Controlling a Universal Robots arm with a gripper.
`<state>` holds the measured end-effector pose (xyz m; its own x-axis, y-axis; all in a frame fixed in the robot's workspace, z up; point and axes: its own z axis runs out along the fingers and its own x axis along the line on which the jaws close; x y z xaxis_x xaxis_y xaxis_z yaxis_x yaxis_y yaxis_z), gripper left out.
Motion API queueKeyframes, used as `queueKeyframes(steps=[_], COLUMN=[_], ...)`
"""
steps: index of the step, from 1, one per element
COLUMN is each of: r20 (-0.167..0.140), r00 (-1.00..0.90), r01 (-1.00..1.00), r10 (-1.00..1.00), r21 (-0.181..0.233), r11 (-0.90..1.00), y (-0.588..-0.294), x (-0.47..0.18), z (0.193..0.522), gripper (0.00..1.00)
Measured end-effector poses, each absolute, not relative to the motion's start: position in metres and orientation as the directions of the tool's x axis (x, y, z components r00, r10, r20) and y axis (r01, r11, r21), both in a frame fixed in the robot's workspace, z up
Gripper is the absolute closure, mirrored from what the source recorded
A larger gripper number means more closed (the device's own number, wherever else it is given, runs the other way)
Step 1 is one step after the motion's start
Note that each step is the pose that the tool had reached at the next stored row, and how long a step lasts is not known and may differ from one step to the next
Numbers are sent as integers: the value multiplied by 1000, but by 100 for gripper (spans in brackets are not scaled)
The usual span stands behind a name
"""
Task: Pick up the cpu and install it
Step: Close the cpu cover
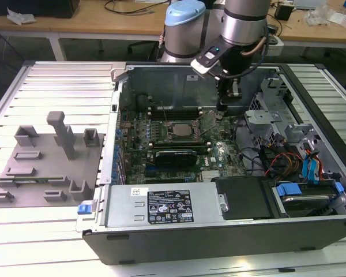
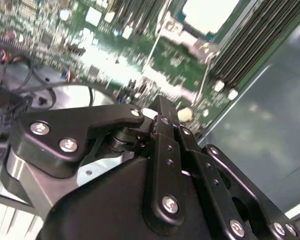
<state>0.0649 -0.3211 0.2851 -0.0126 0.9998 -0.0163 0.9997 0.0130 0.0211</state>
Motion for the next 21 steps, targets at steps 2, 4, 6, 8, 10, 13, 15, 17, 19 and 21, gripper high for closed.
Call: queueKeyframes(steps=[2,4,6,8,10,13,15,17,19,21], r20=[-16,-16,-16,-16,-16,-16,-16,-16,-14,-10], r00=[-13,-13,-13,-13,-13,-13,-13,-13,-13,-12], r01=[1000,1000,1000,1000,1000,1000,1000,1000,1000,1000], r10=[1000,1000,1000,1000,1000,1000,1000,1000,1000,1000], r21=[21,21,21,21,21,21,21,21,21,21], r11=[13,13,13,13,13,13,13,13,13,13], y=[-321,-321,-322,-322,-321,-322,-322,-321,-322,-322], x=[72,74,75,75,75,75,75,75,75,75], z=[282,278,273,269,264,258,253,250,246,245], gripper=[89,89,89,89,89,89,89,89,89,89])
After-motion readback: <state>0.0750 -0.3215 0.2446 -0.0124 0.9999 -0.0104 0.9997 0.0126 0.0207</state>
